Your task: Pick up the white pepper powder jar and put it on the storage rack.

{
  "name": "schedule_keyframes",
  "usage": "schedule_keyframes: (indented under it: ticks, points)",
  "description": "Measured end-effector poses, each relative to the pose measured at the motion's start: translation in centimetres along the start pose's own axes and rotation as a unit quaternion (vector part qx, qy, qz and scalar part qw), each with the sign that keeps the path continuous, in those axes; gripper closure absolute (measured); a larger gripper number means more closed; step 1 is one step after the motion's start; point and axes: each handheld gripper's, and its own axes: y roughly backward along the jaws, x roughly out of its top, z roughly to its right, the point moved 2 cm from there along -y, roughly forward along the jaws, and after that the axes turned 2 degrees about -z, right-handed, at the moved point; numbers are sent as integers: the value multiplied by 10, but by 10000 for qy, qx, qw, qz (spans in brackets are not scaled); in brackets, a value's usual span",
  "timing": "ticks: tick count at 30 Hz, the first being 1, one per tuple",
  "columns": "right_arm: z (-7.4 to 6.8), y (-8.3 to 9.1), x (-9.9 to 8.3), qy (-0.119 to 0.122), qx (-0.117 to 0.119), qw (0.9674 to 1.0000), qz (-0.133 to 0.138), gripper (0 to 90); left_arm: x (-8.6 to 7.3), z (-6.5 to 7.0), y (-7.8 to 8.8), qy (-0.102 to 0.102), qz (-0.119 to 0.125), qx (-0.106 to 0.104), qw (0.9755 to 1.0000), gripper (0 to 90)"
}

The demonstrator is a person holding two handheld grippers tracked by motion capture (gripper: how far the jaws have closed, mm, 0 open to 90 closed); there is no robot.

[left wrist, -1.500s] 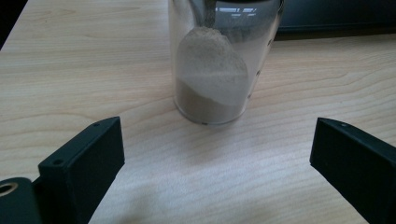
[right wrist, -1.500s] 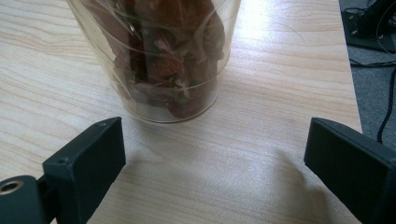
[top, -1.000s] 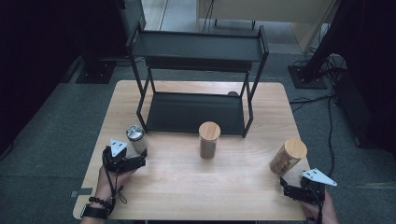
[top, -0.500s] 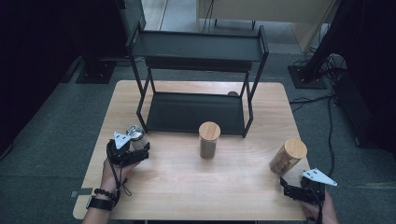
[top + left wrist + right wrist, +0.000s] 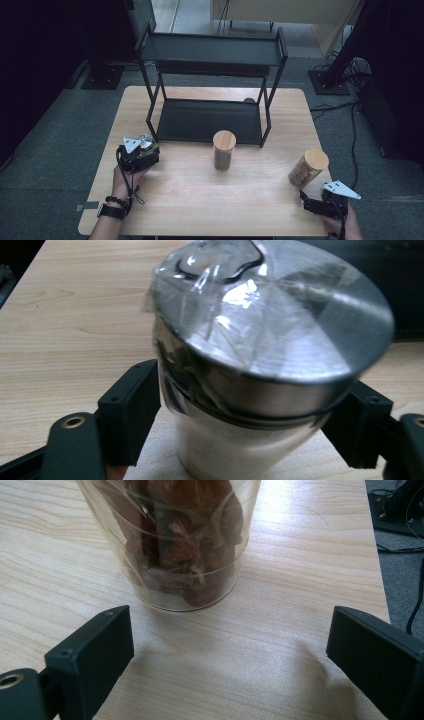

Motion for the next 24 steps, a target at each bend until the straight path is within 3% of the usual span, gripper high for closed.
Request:
schedule_keyframes:
  ticks: [13,16,24]
  points:
    - [0,-1,0,3,-4,10000,-41,49,3,4,0,-178,-74,31,9998,307]
    - [0,0,0,12,-12,10000,-31,49,4,5,1,-235,-112,-57,9996,309]
    - [0,0,0,23,-6,10000,-17,49,4,24,0,-372,-116,-209,9990,312]
